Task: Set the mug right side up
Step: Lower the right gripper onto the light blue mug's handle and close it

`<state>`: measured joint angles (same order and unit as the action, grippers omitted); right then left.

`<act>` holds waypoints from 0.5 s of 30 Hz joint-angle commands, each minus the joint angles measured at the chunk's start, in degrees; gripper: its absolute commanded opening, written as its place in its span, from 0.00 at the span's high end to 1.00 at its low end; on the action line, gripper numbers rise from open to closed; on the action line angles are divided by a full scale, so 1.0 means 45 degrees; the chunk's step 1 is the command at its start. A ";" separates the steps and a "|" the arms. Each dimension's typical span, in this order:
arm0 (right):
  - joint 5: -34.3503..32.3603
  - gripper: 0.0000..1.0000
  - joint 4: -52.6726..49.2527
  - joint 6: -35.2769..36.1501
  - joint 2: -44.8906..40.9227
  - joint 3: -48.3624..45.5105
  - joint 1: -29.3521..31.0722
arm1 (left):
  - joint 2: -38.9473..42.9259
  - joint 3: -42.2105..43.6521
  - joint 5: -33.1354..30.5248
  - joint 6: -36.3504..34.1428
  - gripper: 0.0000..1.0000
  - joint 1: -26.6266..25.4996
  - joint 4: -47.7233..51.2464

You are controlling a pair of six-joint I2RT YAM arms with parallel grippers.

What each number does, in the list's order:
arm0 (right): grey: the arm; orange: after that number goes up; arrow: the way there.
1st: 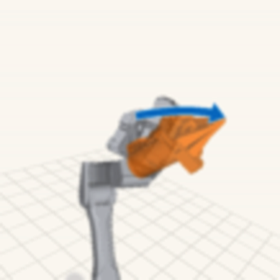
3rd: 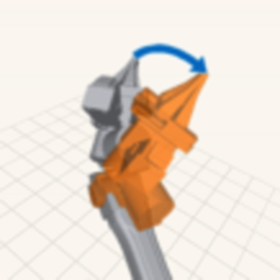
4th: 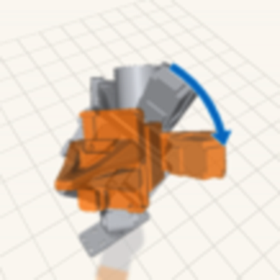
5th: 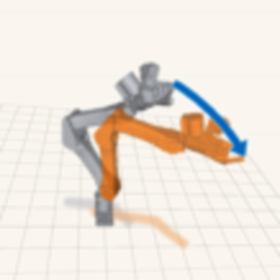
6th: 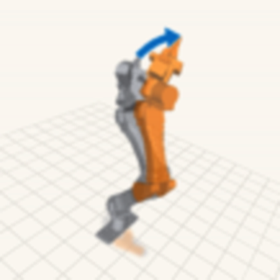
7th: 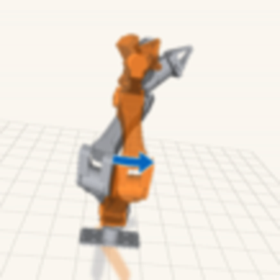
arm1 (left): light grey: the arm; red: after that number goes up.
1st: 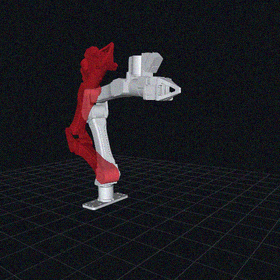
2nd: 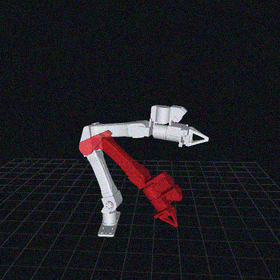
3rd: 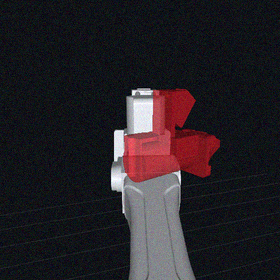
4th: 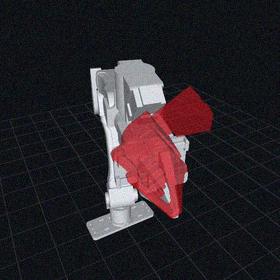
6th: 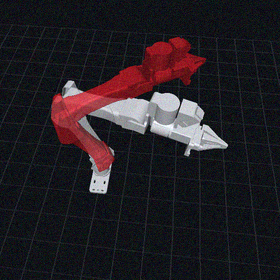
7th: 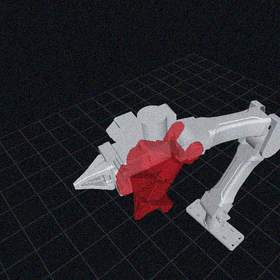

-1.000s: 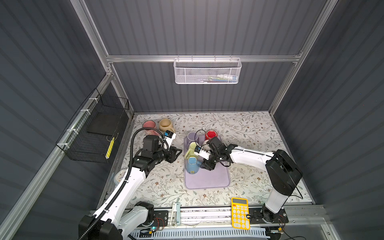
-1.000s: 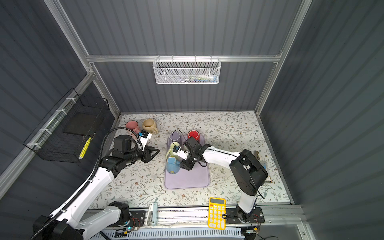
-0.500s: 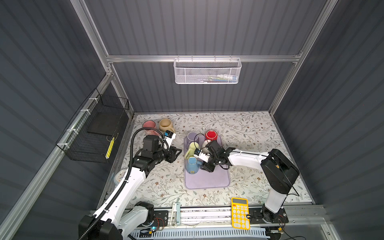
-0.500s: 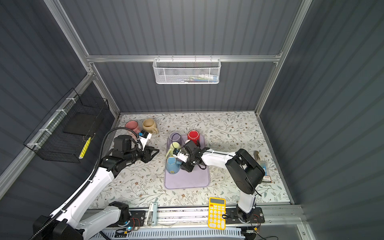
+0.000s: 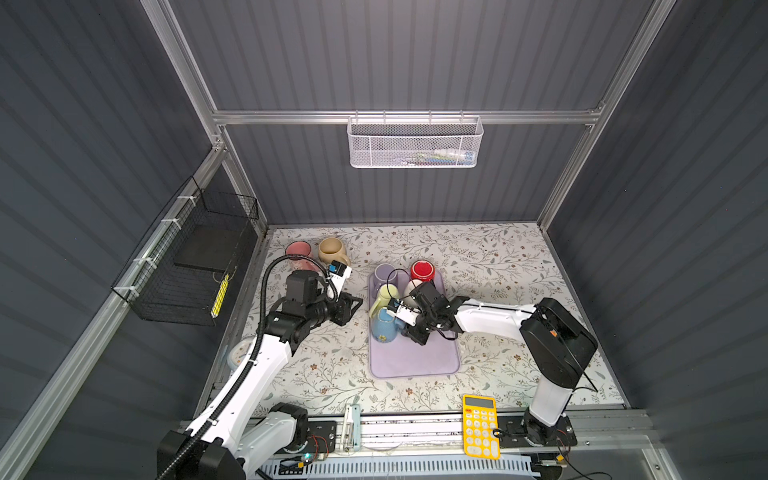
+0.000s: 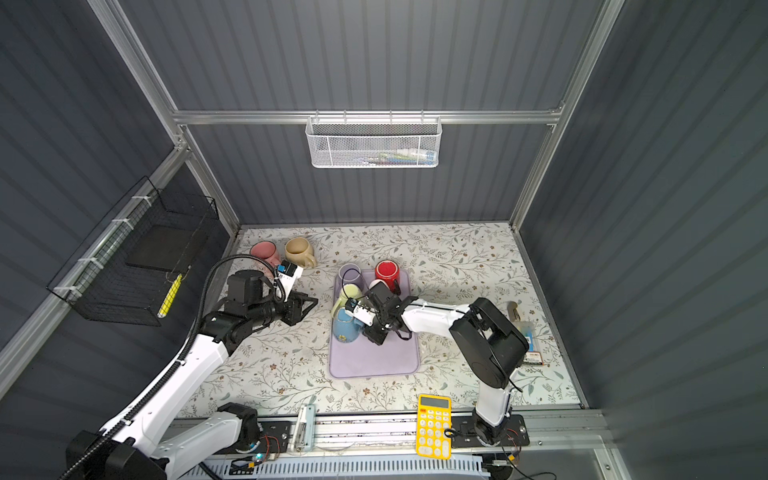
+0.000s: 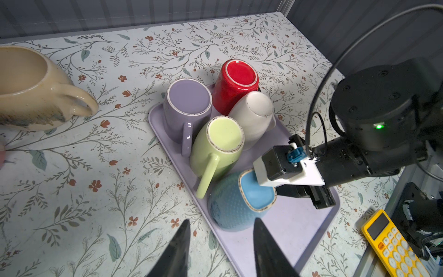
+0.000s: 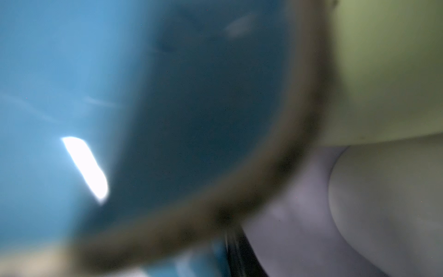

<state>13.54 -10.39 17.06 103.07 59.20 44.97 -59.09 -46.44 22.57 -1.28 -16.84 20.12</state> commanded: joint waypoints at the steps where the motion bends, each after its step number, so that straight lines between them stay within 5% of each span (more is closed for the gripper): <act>1: 0.0101 0.81 -0.0220 -0.0118 -0.0441 -0.0206 0.0046 | 0.0050 0.0015 -0.0011 -0.0249 0.57 -0.0087 0.0115; 15: 0.0515 0.91 0.0001 -0.0595 -0.2377 -0.0898 0.0026 | 0.0238 0.0114 -0.0073 -0.0038 0.57 -0.0086 0.0002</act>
<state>13.85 -12.01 15.22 95.33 55.37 45.10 -59.09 -46.41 22.50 -1.23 -16.84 20.10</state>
